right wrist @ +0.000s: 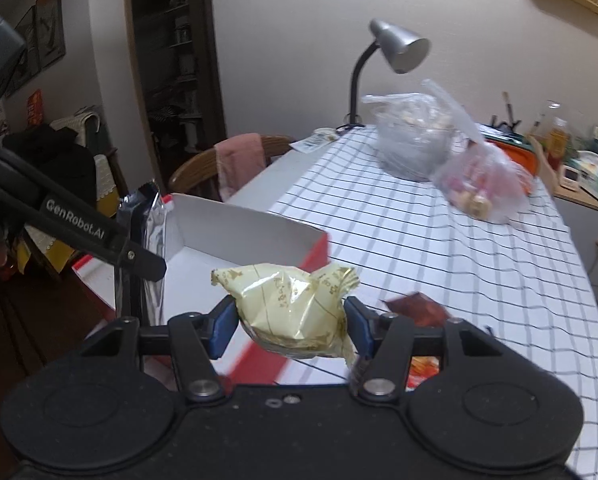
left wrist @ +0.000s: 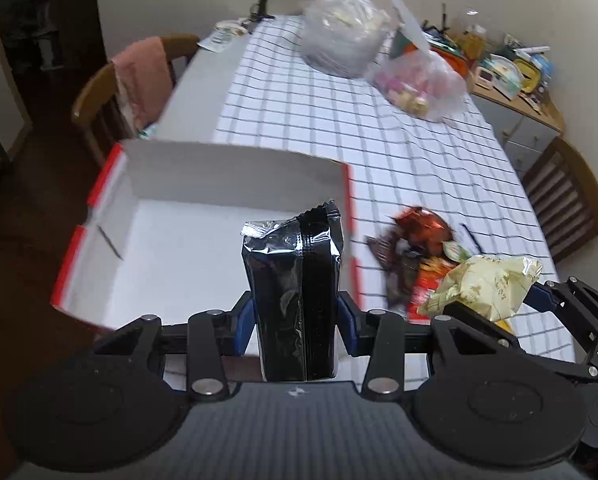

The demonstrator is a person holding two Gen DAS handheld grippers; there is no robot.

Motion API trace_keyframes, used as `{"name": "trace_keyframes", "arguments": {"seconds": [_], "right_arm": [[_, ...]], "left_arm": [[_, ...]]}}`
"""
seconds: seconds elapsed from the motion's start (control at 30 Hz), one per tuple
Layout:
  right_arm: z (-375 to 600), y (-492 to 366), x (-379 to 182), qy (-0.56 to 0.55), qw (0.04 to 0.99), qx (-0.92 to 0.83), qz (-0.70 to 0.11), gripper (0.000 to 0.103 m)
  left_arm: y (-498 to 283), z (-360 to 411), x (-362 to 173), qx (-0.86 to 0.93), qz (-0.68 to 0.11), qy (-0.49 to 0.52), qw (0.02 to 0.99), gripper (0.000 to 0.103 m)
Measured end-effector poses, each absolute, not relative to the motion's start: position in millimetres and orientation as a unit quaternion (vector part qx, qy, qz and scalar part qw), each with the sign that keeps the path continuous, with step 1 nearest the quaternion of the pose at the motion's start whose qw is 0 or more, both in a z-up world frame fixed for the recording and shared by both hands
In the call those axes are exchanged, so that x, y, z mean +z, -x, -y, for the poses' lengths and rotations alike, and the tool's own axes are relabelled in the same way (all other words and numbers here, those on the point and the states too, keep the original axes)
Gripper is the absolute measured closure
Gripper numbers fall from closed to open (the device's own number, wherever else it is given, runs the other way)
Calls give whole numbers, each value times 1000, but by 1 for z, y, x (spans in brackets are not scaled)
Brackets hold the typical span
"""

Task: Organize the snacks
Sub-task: 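Carry the silver bar and cream packet into the white box with both tools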

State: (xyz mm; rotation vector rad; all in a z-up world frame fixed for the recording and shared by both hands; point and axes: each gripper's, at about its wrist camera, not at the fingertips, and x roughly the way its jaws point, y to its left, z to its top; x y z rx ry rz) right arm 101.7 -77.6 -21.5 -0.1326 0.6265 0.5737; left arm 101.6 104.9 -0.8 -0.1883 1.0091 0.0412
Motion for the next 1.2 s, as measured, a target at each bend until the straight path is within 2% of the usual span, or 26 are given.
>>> {"name": "trace_keyframes", "arguments": {"seconds": [0.27,0.53,0.9,1.2], "right_arm": [[7,-129,-40,82,897,290,-324,47],[-43,-157,-73,105,880,284,-365,47],[-77,-187,-114,126,840,279,-447,47],[-89,-191,-127,149,819,274,-481,45]], "left_arm": [[-135,-166,-1,38,-498,58,864,61],[-186,-212,-37,55,-551,16,833,61],[-230,-206,-100,28,-618,-24,785,61],[-238,-199,-132,11,-658,-44,752,60]]}}
